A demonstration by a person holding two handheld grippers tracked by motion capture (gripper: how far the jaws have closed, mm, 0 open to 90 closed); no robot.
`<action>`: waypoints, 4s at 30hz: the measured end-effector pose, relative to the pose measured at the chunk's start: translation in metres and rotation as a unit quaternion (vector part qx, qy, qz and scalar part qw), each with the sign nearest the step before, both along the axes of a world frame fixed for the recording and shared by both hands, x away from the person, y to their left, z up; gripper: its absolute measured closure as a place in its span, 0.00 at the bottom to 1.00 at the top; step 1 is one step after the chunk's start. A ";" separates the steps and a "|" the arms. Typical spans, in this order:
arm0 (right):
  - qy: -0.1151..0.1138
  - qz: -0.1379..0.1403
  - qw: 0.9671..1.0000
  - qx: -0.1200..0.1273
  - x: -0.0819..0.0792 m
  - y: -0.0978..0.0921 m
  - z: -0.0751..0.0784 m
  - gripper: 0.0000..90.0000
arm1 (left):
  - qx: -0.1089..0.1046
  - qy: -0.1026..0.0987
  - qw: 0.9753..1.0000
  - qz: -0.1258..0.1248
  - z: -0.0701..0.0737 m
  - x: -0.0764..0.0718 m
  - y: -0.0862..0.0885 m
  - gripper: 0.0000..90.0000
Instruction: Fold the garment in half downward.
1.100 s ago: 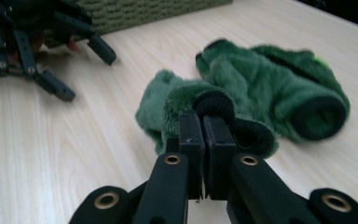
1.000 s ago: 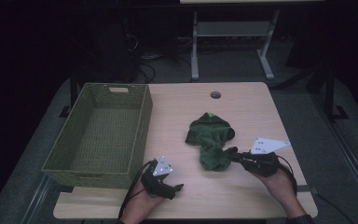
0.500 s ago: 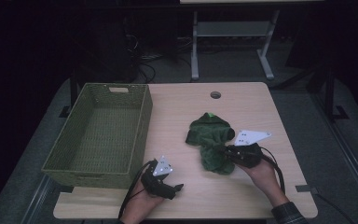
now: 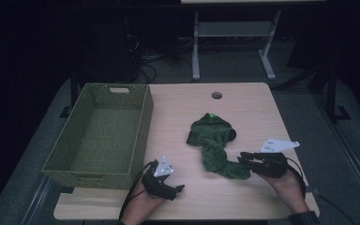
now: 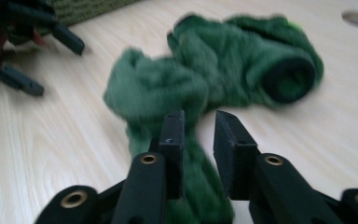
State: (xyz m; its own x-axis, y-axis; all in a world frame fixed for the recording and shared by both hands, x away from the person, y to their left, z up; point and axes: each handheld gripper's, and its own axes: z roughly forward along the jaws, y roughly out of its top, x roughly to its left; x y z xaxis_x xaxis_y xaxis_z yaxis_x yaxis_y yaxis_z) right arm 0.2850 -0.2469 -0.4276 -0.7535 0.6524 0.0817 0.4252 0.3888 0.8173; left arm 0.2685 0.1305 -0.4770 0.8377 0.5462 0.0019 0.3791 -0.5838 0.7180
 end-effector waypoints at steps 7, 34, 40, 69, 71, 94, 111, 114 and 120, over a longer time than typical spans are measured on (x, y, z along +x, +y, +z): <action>0.048 -0.010 0.999 -0.005 -0.019 -0.020 -0.021 0.62 | 0.000 0.000 1.000 0.000 0.000 0.000 0.000 0.16; -0.029 0.077 0.996 -0.020 0.011 0.034 0.024 0.94 | -0.002 0.000 1.000 0.001 0.000 0.000 0.000 0.16; -0.035 0.111 0.993 -0.013 0.031 0.068 0.025 0.94 | 0.001 -0.002 1.000 -0.001 0.000 0.000 0.000 0.16; 0.055 0.108 0.991 -0.047 0.087 0.146 -0.029 0.96 | -0.001 0.001 1.000 0.001 0.000 0.000 0.000 0.16; 0.069 0.109 0.990 -0.047 0.089 0.146 -0.032 0.97 | -0.001 0.001 1.000 0.001 0.000 0.000 0.000 0.16; 0.037 0.077 0.996 -0.001 0.092 0.121 0.025 0.72 | -0.006 0.009 1.000 0.008 0.002 0.002 -0.003 0.19; 0.049 -0.061 0.997 -0.001 0.092 0.035 0.012 0.65 | -0.042 -0.021 0.998 0.039 0.050 0.055 -0.017 0.43; 0.059 -0.079 0.995 0.006 0.098 0.023 0.007 0.65 | -0.044 -0.026 0.997 0.053 0.055 0.073 -0.021 0.45; 0.060 -0.102 0.993 0.014 0.112 0.013 0.000 0.65 | -0.043 -0.029 0.997 0.063 0.058 0.117 -0.031 0.53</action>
